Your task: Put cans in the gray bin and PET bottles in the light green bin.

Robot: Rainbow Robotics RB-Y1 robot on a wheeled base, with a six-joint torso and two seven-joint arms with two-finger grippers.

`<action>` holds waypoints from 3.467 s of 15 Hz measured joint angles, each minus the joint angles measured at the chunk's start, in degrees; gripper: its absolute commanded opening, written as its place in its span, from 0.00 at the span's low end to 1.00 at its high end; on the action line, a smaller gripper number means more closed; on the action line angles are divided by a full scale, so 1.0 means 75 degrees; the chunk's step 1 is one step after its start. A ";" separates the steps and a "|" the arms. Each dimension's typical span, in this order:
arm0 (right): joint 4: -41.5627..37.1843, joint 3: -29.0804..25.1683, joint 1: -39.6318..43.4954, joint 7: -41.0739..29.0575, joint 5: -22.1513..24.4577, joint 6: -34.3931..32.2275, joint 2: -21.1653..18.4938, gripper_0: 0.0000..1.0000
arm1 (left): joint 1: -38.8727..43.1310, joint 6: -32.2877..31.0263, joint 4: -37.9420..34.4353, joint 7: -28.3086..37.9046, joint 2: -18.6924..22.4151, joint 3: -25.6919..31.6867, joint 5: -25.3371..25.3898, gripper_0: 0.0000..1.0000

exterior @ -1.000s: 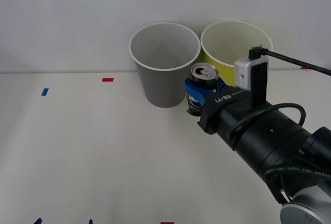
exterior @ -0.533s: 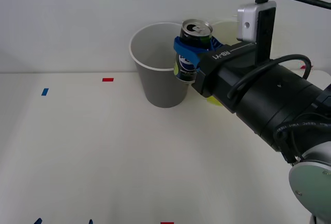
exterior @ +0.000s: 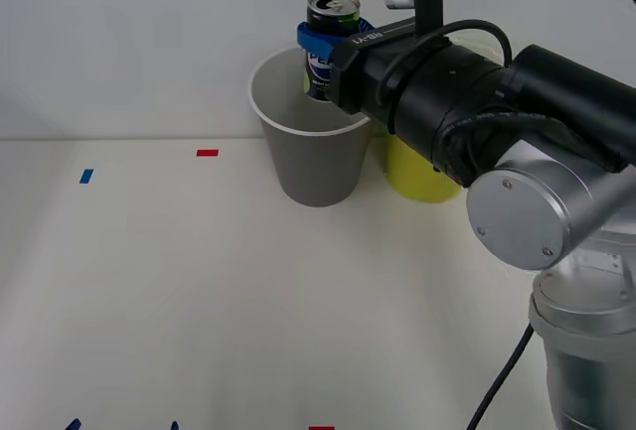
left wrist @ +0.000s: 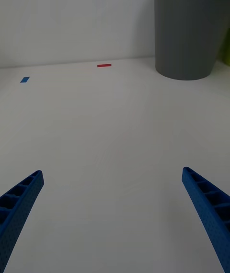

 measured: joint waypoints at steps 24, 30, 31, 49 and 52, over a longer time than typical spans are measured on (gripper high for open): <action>0.3885 0.0318 -0.1828 0.0161 -0.0020 -0.2672 -0.0268 1.00 | 0.0000 0.0000 0.0000 0.0000 0.0000 0.0000 0.0000 1.00; 0.1912 0.0304 -0.0448 0.0093 -0.0022 -0.2673 -0.0660 1.00 | 0.0000 0.0000 0.0000 0.0000 0.0000 0.0000 0.0000 1.00; 0.1445 0.0297 -0.0051 0.0057 -0.0027 -0.2675 -0.0775 1.00 | 0.0000 0.0000 0.0000 0.0000 0.0000 0.0000 0.0000 1.00; -0.1676 -0.0081 0.6268 -0.0338 0.0022 -0.4621 -0.2705 1.00 | 0.0000 0.0000 0.0000 0.0000 0.0000 0.0000 0.0000 1.00; -0.1681 -0.0117 0.6236 -0.0327 0.0037 -0.4630 -0.3376 1.00 | 0.0000 0.0000 0.0000 0.0000 0.0000 0.0000 0.0000 1.00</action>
